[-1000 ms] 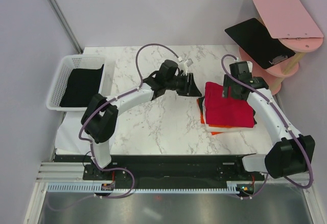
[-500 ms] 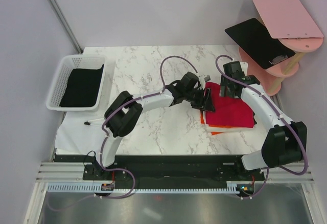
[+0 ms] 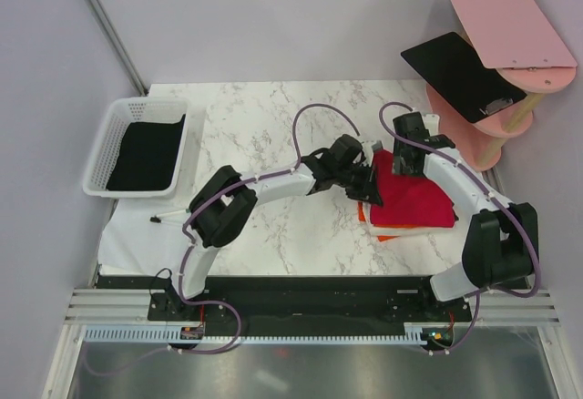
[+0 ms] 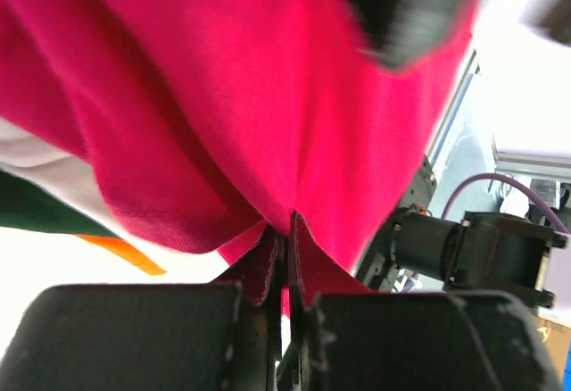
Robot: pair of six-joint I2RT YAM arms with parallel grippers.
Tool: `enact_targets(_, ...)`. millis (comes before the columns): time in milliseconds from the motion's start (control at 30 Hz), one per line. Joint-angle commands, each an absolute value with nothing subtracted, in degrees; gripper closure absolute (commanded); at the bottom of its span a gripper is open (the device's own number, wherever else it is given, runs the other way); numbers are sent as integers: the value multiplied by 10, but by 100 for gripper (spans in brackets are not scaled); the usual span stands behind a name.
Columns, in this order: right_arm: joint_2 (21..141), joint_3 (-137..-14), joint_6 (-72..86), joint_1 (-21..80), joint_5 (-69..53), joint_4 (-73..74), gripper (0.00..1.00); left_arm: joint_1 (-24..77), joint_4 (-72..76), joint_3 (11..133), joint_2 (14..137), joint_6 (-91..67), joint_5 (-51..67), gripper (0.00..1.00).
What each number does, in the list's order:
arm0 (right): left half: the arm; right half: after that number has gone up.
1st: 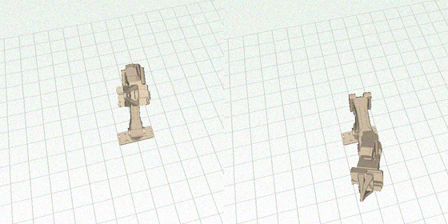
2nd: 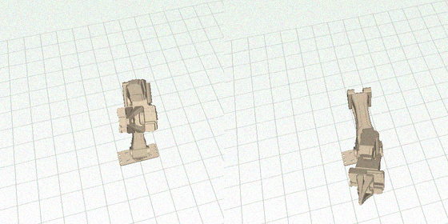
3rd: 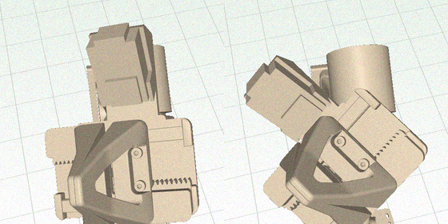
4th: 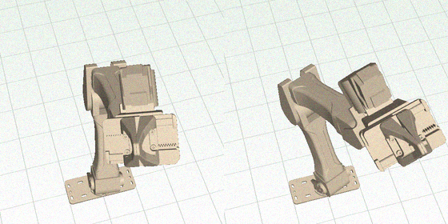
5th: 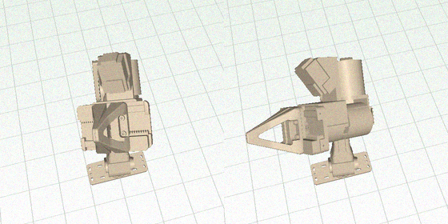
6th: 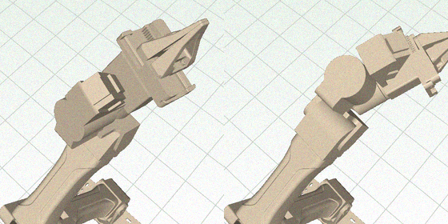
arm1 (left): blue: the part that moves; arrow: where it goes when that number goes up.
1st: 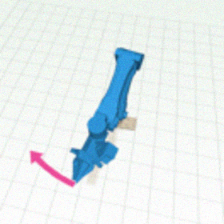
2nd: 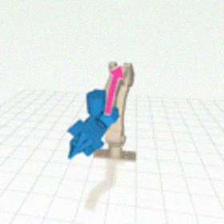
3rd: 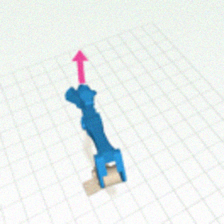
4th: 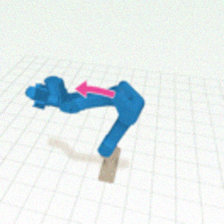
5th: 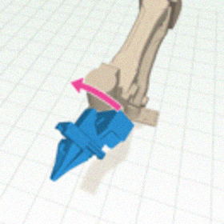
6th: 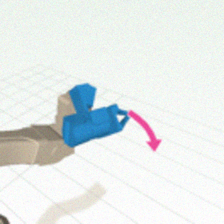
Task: Fold and stack the t-shirts
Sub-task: Put the neatly folded tshirt into the corner of the board with the right arm
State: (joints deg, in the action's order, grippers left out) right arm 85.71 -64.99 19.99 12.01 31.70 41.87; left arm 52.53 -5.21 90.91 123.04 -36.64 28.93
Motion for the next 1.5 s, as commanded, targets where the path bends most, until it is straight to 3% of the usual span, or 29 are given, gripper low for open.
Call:
enact_targets(0,874,-643,207,122,331,389,3,557,-62,908,1183,-359,287,98)
enact_targets(300,919,-633,199,121,320,374,2,601,-61,883,1203,-367,280,98)
enact_targets(467,889,-632,192,122,297,362,2,610,-64,846,1182,-363,264,98)
enact_targets(500,878,-633,182,123,279,360,2,609,-74,839,1166,-357,257,88)
enact_targets(533,868,-634,179,124,272,359,2,609,-83,829,1158,-353,237,56)
enact_targets(633,818,-640,164,127,238,359,2,607,-127,816,1118,-333,189,16)
enact_targets(733,773,-651,150,132,190,355,2,599,-155,783,1056,-316,142,2)
enact_targets(867,770,-660,145,143,133,331,4,556,-169,733,968,-311,120,0)
enact_targets(967,805,-677,136,163,82,312,24,508,-194,703,908,-301,112,0)
enact_targets(1000,820,-684,133,173,64,307,61,483,-206,695,897,-297,107,0)
enact_targets(1033,850,-700,133,179,38,307,88,470,-216,690,890,-293,100,0)
enact_targets(1067,866,-708,132,188,27,307,100,458,-235,686,876,-287,98,0)
enact_targets(1467,1048,-758,133,256,-27,350,100,343,-273,613,838,-282,78,0)
